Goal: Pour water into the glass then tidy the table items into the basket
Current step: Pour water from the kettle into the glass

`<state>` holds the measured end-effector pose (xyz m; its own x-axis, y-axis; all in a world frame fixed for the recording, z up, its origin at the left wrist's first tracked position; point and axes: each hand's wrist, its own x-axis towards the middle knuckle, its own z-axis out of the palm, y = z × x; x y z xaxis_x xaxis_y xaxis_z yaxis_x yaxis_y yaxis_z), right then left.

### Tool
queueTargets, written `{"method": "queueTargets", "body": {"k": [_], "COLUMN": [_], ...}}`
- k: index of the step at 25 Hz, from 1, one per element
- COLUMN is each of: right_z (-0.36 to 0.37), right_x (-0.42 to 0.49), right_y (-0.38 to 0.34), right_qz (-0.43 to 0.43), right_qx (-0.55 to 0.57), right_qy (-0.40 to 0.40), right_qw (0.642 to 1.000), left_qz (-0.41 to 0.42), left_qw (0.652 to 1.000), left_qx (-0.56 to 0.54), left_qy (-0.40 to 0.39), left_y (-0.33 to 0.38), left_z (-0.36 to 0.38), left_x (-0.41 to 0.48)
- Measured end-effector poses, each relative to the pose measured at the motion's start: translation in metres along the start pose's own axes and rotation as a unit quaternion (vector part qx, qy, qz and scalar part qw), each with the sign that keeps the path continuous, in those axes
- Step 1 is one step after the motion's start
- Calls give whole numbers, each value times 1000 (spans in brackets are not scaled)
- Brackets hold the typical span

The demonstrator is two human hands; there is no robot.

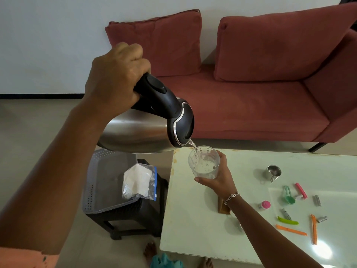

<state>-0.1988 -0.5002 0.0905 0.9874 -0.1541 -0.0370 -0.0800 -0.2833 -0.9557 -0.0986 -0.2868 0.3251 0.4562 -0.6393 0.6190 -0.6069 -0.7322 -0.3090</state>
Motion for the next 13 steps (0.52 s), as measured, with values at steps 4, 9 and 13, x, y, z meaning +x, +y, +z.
{"method": "queueTargets", "body": {"k": [4,9,13], "right_z": [1,3,4], "right_x": [2,4,5], "right_y": [1,2,2], "right_qz": [5,8,9], "right_qx": [-3,-6,-2], "right_qy": [-2,-1,-4], "right_qw": [1000,1000,1000], "left_qz": [11,15,19], "left_qw": [1000,1000,1000], "left_qx": [-2,-7,-6], "left_qy": [0,4,1], "left_y": [1,1,0], "left_z": [3,4,5], "left_x": [2,5,7]}}
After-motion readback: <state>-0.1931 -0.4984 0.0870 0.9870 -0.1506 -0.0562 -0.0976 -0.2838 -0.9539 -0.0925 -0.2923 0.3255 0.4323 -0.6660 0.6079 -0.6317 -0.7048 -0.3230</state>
